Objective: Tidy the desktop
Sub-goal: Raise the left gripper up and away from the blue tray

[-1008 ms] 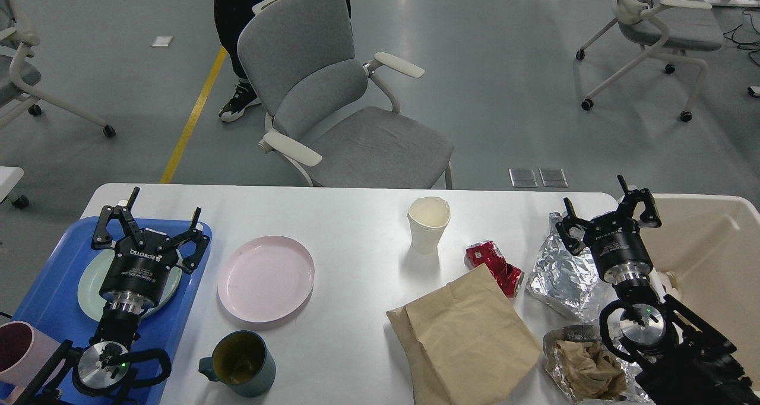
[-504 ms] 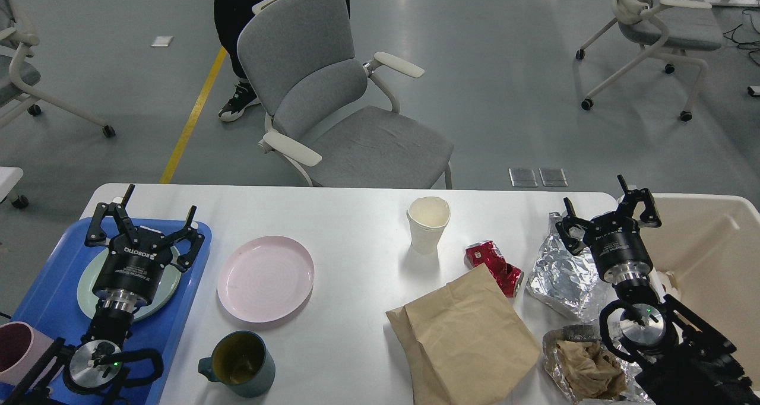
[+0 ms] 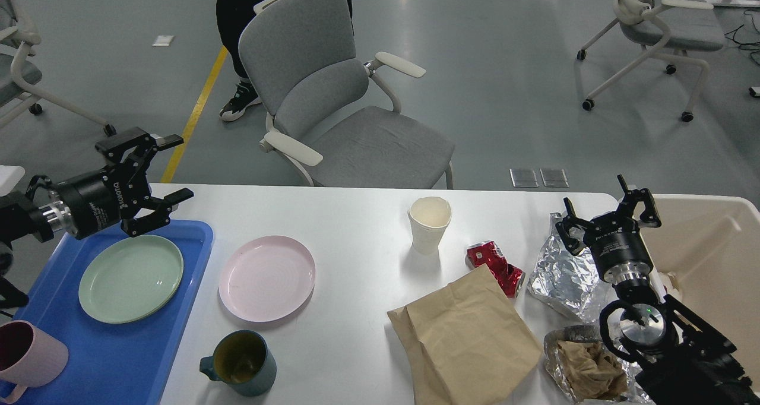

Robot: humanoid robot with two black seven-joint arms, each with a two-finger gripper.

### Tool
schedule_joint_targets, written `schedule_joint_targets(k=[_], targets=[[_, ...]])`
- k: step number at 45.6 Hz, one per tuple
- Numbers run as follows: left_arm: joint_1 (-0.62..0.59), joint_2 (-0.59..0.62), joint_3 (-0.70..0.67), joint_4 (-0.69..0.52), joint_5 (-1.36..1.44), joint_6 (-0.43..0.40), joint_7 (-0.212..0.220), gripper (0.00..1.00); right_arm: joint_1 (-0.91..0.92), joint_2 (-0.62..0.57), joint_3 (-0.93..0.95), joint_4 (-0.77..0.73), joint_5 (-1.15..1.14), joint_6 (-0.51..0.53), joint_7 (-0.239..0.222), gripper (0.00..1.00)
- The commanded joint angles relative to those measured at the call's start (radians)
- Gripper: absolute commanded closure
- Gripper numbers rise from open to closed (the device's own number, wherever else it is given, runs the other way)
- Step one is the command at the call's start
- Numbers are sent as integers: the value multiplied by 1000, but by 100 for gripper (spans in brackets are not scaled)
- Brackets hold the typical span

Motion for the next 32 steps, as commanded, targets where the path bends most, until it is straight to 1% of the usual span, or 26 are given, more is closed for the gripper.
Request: schedule_joint_targets(k=[1,4,7,9,10,11,12,13,15,19,23,27,29,32], targets=[[-379,-2,500,3,2,-9,1,1,0,0,0,0,0,0,-1,0],[-568,-62,771,3,4,-10,-2,1,0,0,0,0,0,0,-1,0],[-727,-181,1003,3,-1,1,-2,1,0,0,0,0,0,0,0,0],[-821,-258,1131,1,1,-8,8,1,0,0,0,0,0,0,-1,0],[-888,-331,1250,-17,1,-11,11,1,0,0,0,0,0,0,-1,0],[-919,-367,1298,-25,2,-11,11,1,0,0,0,0,0,0,0,0],[-942,-405,1344,-37,-5,-13,-4,1,0,0,0,0,0,0,0,0],[-965,-443,1366,-46,-10,-11,-7,1,0,0,0,0,0,0,0,0],[-990,-503,1363,-58,-36,-11,-9,1,0,0,0,0,0,0,0,0],[-1038,-560,1364,-107,-75,-28,4,1,0,0,0,0,0,0,0,0],[-1140,-620,1386,-166,-76,-98,17,1,0,0,0,0,0,0,0,0],[-1266,-683,1459,-195,-84,-192,17,1,0,0,0,0,0,0,0,0],[-1329,-727,1475,-241,-90,-241,14,1,0,0,0,0,0,0,-1,0],[-1404,-787,1489,-316,-95,-253,14,1,0,0,0,0,0,0,0,0]])
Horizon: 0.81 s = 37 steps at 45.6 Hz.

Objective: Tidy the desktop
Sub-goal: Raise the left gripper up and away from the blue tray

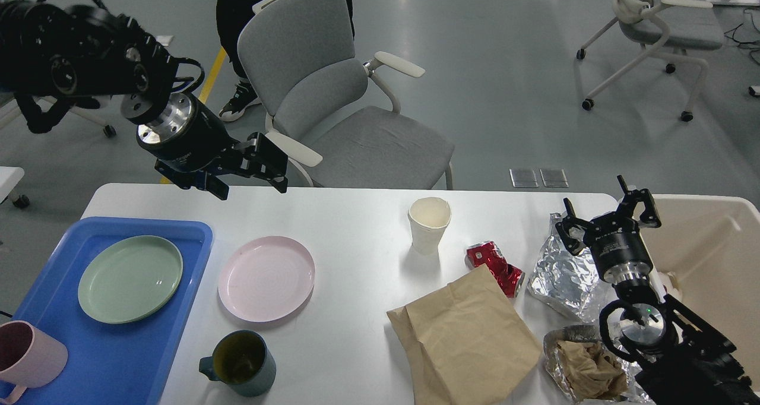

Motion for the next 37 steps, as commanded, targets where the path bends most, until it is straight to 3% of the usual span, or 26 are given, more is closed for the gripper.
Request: schedule_joint_targets(k=[1,8,16,27,37], targets=[[-163,-117,39,-133,-14,-57,0,1,0,0,0,0,0,0,0,0],[-429,-181,77,-357,-104,-24,-2,1,0,0,0,0,0,0,0,0],[-640,-194,127,-489,-187,-33,17,1,0,0,0,0,0,0,0,0],[-665,-183,186,-508,-187,-36,181,1,0,0,0,0,0,0,0,0],[-662,-126,189,-506,-186,-74,189,1,0,0,0,0,0,0,0,0]])
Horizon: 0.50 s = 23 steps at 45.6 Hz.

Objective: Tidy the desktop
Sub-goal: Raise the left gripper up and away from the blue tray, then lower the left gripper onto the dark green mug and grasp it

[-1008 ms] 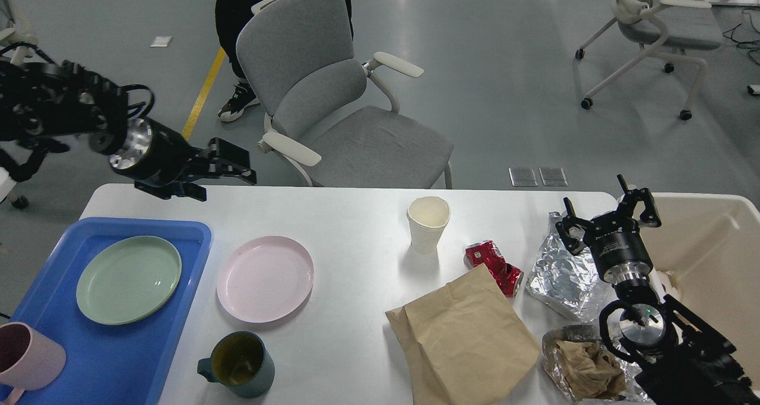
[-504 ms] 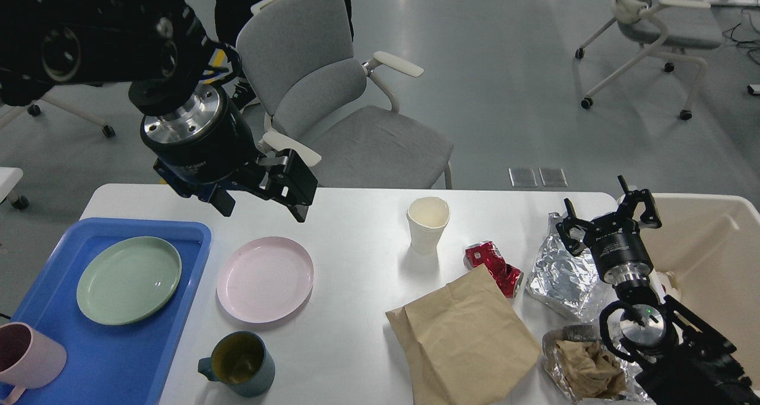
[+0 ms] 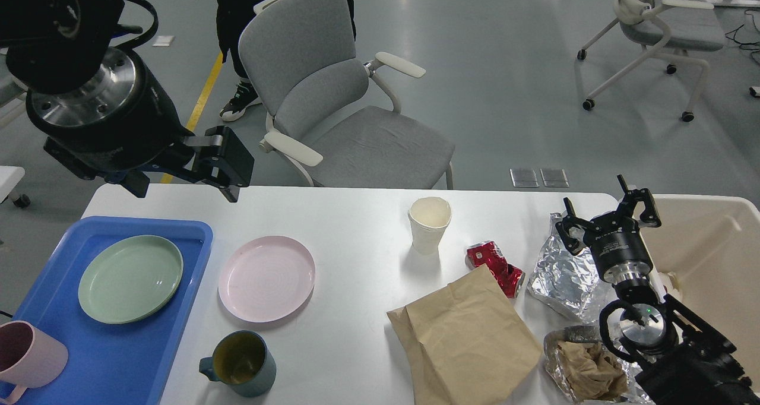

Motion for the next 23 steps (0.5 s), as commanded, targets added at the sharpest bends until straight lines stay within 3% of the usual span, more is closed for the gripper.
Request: schedule_joint_targets(k=[1,13,19,23], targets=[[5,39,0,3,1,-13,1,1,0,0,0,0,0,0,0,0],[126,171,14,37,0,22,-2,1,0,0,0,0,0,0,-1,0],[351,197,4,52,3,47,9,2,0,0,0,0,0,0,-1,0],[508,196,4,54,6,131,10,2,0,0,0,0,0,0,0,0]])
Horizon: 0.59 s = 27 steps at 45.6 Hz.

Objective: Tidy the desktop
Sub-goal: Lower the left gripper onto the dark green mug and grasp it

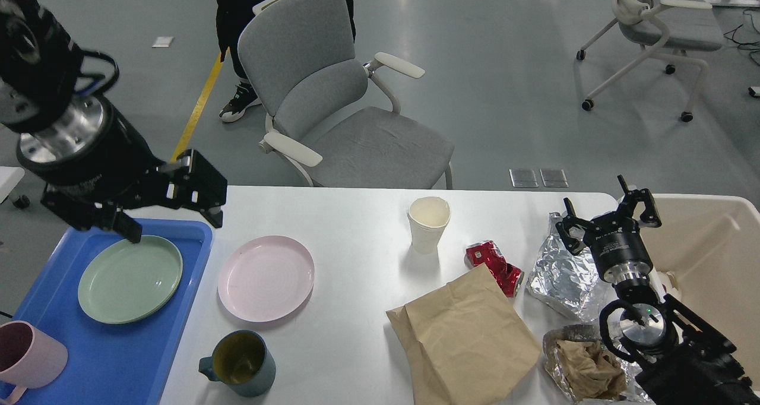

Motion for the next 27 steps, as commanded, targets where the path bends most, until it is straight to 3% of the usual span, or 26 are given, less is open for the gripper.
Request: schedule_joint_targets(k=[1,9,13,17,27], targets=[[230,3,-4,4,7,115,5,2,0,0,0,0,0,0,-1,0],[489,20,-48,10,99,420,10,2,0,0,0,0,0,0,0,0],[620,26,-115,30,163,520,10,2,0,0,0,0,0,0,0,0],[720,46,-175,81,252,559,10,2,0,0,0,0,0,0,0,0],[855,54,-278,207,536,559,8,2,0,0,0,0,0,0,-1,0]])
